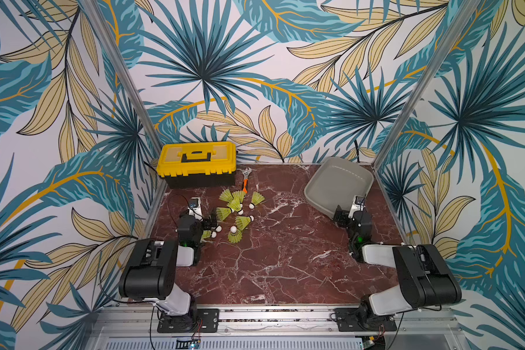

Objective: Put the shuttlecocks into the storage box
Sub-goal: Move the storage box to the center of the board.

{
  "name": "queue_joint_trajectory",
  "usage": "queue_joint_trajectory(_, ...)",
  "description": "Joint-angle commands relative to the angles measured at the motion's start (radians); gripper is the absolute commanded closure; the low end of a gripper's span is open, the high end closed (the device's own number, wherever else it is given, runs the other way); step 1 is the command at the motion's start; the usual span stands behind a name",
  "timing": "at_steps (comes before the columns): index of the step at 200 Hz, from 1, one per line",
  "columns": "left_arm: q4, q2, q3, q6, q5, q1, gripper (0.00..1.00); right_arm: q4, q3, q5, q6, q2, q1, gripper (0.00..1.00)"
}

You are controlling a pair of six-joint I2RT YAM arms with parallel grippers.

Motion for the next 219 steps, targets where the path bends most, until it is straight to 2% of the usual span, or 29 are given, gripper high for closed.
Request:
queue_joint_trajectory(1, -0.004, -0.002, 0.033, 0.010, 0.009, 0.008, 0.00, 0.023, -0.013, 0.008, 0.007, -0.005, -0.002, 0.00)
queue_joint_trajectory(107, 0.001, -0.002, 0.030, 0.009, 0.007, 0.008, 0.00, 0.026, -0.016, 0.007, 0.008, -0.007, -0.002, 0.00)
queue_joint_trajectory(137, 0.193, 0.002, -0.067, -0.019, -0.061, 0.008, 0.00, 0.063, -0.056, 0.007, 0.009, -0.053, -0.002, 0.00)
queue_joint_trajectory(152, 0.224, -0.024, -0.095, -0.031, -0.116, 0.008, 0.00, 0.047, -0.069, 0.018, 0.007, -0.106, -0.002, 0.00)
queue_joint_trajectory(168, 0.181, -0.077, -0.096, -0.038, -0.134, 0.008, 0.00, -0.084, -0.045, 0.044, 0.030, -0.193, -0.002, 0.00)
queue_joint_trajectory(194, 0.045, -0.191, -0.077, -0.041, -0.155, 0.008, 0.00, -0.446, 0.061, 0.070, 0.136, -0.316, -0.002, 0.00)
queue_joint_trajectory(219, -0.196, -0.306, -0.011, -0.084, -0.163, 0.008, 0.00, -0.666, 0.157, 0.101, 0.243, -0.347, -0.001, 0.00)
